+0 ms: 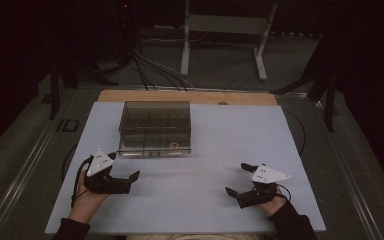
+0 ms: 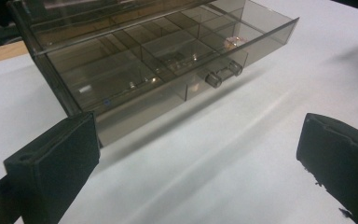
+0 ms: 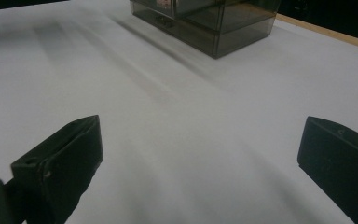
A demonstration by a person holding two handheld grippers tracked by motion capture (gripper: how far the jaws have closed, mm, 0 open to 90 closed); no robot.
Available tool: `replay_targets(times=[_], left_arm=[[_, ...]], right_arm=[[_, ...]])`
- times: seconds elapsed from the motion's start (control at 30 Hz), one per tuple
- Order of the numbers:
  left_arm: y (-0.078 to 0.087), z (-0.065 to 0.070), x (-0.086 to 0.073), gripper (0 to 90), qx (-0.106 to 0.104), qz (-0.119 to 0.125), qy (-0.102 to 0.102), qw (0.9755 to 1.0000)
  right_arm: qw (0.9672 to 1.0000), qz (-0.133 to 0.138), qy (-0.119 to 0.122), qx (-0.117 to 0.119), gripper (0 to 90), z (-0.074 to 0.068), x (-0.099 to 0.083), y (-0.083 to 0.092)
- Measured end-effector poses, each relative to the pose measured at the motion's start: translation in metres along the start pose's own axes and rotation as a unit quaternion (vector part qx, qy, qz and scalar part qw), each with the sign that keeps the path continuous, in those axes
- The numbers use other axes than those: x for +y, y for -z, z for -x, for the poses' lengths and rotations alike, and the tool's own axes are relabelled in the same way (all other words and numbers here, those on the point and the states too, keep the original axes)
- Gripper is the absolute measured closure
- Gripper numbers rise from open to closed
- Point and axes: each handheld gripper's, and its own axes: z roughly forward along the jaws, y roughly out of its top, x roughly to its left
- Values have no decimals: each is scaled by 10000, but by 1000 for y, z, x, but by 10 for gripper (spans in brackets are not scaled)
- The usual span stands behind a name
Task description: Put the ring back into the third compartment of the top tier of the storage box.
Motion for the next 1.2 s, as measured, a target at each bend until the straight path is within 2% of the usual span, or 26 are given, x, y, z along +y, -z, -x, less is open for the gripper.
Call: replay_targets(times=[0.13, 0.2, 0.23, 0.37, 0.5, 0.6, 0.83, 0.97, 1.0, 1.07, 1.2], left_arm=[[1, 2, -10, 0, 22, -70, -15, 10000], [1, 2, -10, 0, 22, -70, -15, 10000], [0, 2, -19, 0, 29, -156, 27, 9999], [-2, -1, -26, 0, 28, -216, 108, 9997], [-7, -4, -33, 0, 97, -380, 7, 9992], [-9, -6, -37, 0, 91, -407, 38, 9991], [-11, -9, -42, 0, 92, -436, 53, 9990], [-11, -10, -43, 0, 38, -364, 58, 9993], [-11, -10, -43, 0, -65, -325, 143, 9993], [-12, -11, -44, 0, -114, -340, 184, 9992], [-12, -9, -43, 0, -81, -316, 112, 9994]], right_arm=[[10000, 2, 6, 8, 0, 0, 0, 0], [10000, 1, 8, 10, 0, 0, 0, 0], [10000, 4, 9, 11, 0, 0, 0, 0], [10000, 6, 1, 15, 0, 0, 0, 0], [10000, 4, 12, 26, 0, 0, 0, 0], [10000, -1, 4, 24, 0, 0, 0, 0], [10000, -4, 12, 33, 0, 0, 0, 0], [10000, -11, 29, 45, 0, 0, 0, 0], [10000, -9, 27, 54, 0, -1, 0, 0], [10000, -7, 24, 57, 0, 0, 0, 0], [10000, -4, 17, 60, 0, 0, 0, 0]])
